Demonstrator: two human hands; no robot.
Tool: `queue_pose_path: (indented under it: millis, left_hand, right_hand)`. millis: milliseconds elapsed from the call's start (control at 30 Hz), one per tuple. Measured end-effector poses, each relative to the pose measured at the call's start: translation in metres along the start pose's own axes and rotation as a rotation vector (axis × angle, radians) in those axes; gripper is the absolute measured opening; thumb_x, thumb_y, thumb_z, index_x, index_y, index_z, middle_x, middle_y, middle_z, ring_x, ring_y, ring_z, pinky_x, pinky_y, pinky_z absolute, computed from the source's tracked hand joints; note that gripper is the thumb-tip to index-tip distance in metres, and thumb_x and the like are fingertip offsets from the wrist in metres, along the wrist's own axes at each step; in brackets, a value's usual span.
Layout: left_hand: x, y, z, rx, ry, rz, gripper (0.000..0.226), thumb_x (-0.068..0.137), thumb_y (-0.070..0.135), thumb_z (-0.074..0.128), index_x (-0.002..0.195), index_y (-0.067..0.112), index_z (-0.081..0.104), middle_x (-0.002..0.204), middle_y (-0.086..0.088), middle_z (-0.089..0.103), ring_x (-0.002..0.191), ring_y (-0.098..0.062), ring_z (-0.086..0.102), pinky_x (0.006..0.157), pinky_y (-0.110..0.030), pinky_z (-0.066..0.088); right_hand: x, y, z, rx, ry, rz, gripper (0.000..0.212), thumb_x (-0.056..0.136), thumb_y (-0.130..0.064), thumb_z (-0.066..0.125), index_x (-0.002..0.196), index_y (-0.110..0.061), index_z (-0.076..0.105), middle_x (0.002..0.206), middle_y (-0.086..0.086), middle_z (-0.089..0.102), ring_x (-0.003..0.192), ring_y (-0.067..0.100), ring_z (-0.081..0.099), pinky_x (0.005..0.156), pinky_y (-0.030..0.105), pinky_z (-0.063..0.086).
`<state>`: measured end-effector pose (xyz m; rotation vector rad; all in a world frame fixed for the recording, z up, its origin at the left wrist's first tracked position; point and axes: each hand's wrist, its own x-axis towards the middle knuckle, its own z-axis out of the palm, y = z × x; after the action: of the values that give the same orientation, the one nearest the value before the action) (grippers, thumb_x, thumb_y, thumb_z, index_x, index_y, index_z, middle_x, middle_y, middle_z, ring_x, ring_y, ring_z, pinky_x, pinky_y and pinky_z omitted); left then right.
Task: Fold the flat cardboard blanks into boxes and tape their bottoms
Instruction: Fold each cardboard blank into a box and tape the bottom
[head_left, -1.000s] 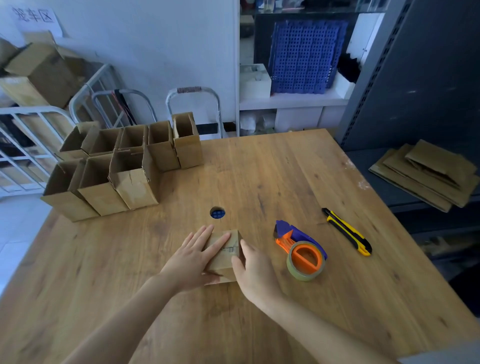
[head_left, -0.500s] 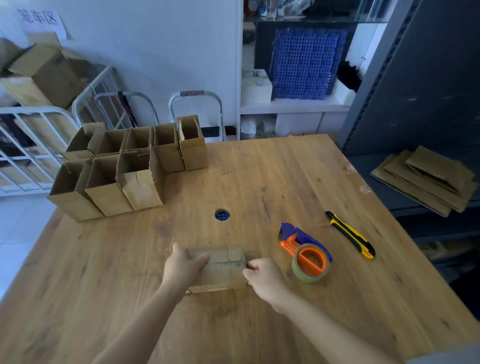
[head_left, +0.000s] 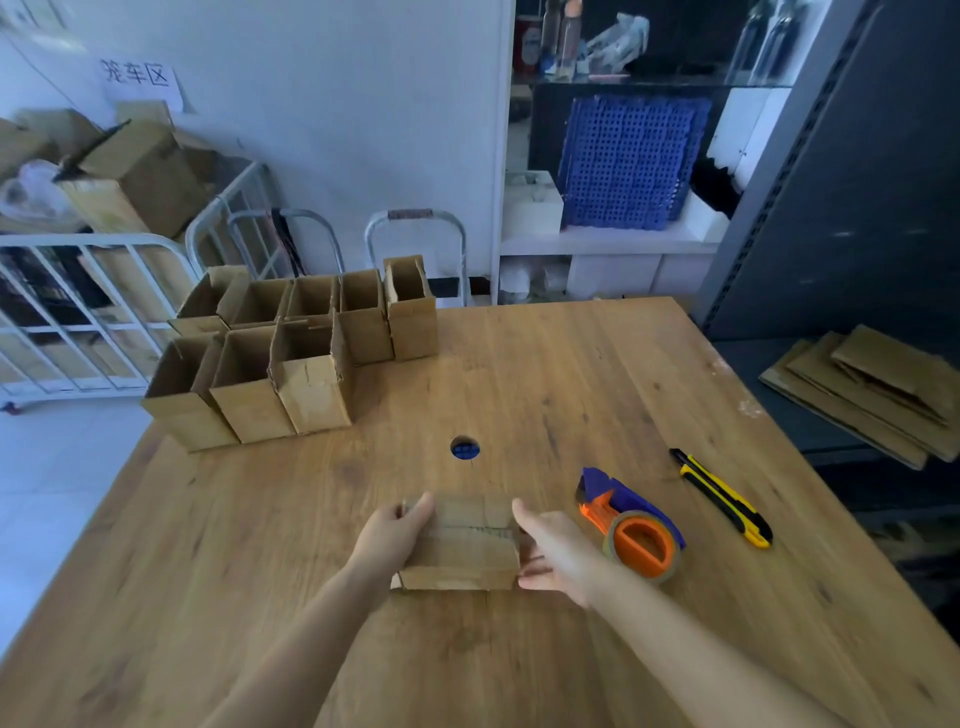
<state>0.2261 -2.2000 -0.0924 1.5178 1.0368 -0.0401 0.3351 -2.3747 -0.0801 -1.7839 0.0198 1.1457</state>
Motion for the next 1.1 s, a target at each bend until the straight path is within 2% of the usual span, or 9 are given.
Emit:
queue_pose_path:
  millis: [67, 133, 233, 367, 467, 633, 800, 933, 1100]
  left_hand:
    - [-0.008, 0.013, -0.002, -0.078, 0.029, 0.053, 0.046, 0.088, 0.064, 0.047, 0.103, 0.022, 0.058, 0.107, 0.002, 0.063, 0.103, -0.017, 0.058, 0.094, -0.038, 0.046]
    - [-0.016, 0.028, -0.004, -0.137, 0.058, 0.153, 0.042, 0.090, 0.062, 0.047, 0.108, 0.025, 0.056, 0.111, 0.006, 0.060, 0.105, -0.014, 0.056, 0.092, -0.035, 0.044]
    - [-0.025, 0.042, -0.005, -0.074, 0.167, 0.328, 0.043, 0.089, 0.040, 0.063, 0.125, 0.023, 0.049, 0.115, 0.005, 0.057, 0.100, -0.010, 0.057, 0.076, -0.026, 0.049]
    - [-0.026, 0.032, -0.006, 0.153, 0.263, 0.467, 0.059, 0.082, 0.028, 0.074, 0.132, 0.021, 0.044, 0.122, 0.005, 0.050, 0.108, -0.009, 0.051, 0.080, -0.017, 0.044]
    - [-0.020, 0.003, -0.004, 0.314, 0.215, 0.451, 0.061, 0.079, 0.028, 0.076, 0.130, 0.020, 0.043, 0.124, 0.004, 0.046, 0.109, -0.008, 0.049, 0.077, -0.015, 0.045]
    - [-0.019, -0.029, 0.001, 0.588, 0.267, 0.351, 0.065, 0.082, 0.040, 0.069, 0.134, 0.017, 0.038, 0.130, 0.000, 0.045, 0.115, -0.014, 0.044, 0.098, -0.031, 0.046]
    - [-0.022, -0.028, -0.003, 0.729, 0.347, 0.384, 0.067, 0.087, 0.034, 0.063, 0.143, 0.015, 0.029, 0.143, -0.005, 0.036, 0.134, -0.023, 0.034, 0.110, -0.037, 0.036]
    - [-0.026, -0.024, -0.007, 0.904, 0.370, 0.441, 0.070, 0.088, 0.036, 0.062, 0.145, 0.016, 0.027, 0.145, -0.005, 0.033, 0.137, -0.023, 0.030, 0.115, -0.037, 0.029]
    - [-0.032, -0.018, -0.005, 0.951, 0.348, 0.456, 0.068, 0.090, 0.037, 0.058, 0.147, 0.015, 0.027, 0.147, -0.003, 0.032, 0.139, -0.021, 0.027, 0.114, -0.035, 0.031]
  right_hand:
    - [-0.006, -0.012, -0.003, 0.177, 0.001, 0.099, 0.039, 0.093, -0.055, 0.047, 0.104, -0.017, 0.052, 0.106, 0.012, 0.065, 0.095, 0.028, 0.066, 0.076, 0.043, 0.058]
    - [-0.009, -0.022, -0.005, 0.171, 0.011, 0.079, 0.038, 0.095, -0.053, 0.044, 0.104, -0.017, 0.052, 0.105, 0.009, 0.066, 0.096, 0.028, 0.066, 0.076, 0.045, 0.058]
    - [-0.006, -0.026, -0.002, 0.122, 0.056, -0.087, 0.028, 0.095, -0.034, 0.055, 0.110, -0.010, 0.056, 0.110, 0.006, 0.064, 0.099, 0.023, 0.065, 0.079, 0.039, 0.058]
    - [-0.005, -0.014, -0.002, -0.051, 0.136, -0.279, 0.019, 0.084, -0.017, 0.069, 0.101, -0.012, 0.061, 0.103, 0.001, 0.067, 0.097, 0.015, 0.065, 0.084, 0.033, 0.056]
    - [-0.011, 0.001, -0.002, -0.309, 0.198, -0.344, 0.022, 0.085, -0.017, 0.069, 0.100, -0.024, 0.054, 0.097, -0.010, 0.061, 0.090, 0.003, 0.058, 0.073, 0.017, 0.048]
    - [-0.010, 0.022, 0.000, -0.523, 0.172, -0.345, 0.024, 0.086, -0.019, 0.068, 0.105, -0.026, 0.055, 0.107, -0.007, 0.063, 0.102, 0.008, 0.061, 0.090, 0.028, 0.053]
    - [-0.011, 0.017, -0.011, -0.628, 0.240, -0.430, 0.053, 0.084, -0.020, 0.071, 0.129, -0.022, 0.043, 0.130, -0.002, 0.055, 0.116, 0.013, 0.057, 0.092, 0.027, 0.053]
    - [-0.017, 0.004, -0.024, -0.725, 0.221, -0.538, 0.086, 0.083, -0.021, 0.073, 0.150, -0.025, 0.018, 0.154, -0.002, 0.029, 0.139, 0.018, 0.034, 0.107, 0.030, 0.037]
    - [-0.012, -0.007, -0.032, -0.813, 0.075, -0.626, 0.093, 0.083, -0.021, 0.072, 0.152, -0.029, 0.010, 0.157, -0.004, 0.018, 0.142, 0.016, 0.026, 0.110, 0.029, 0.033]
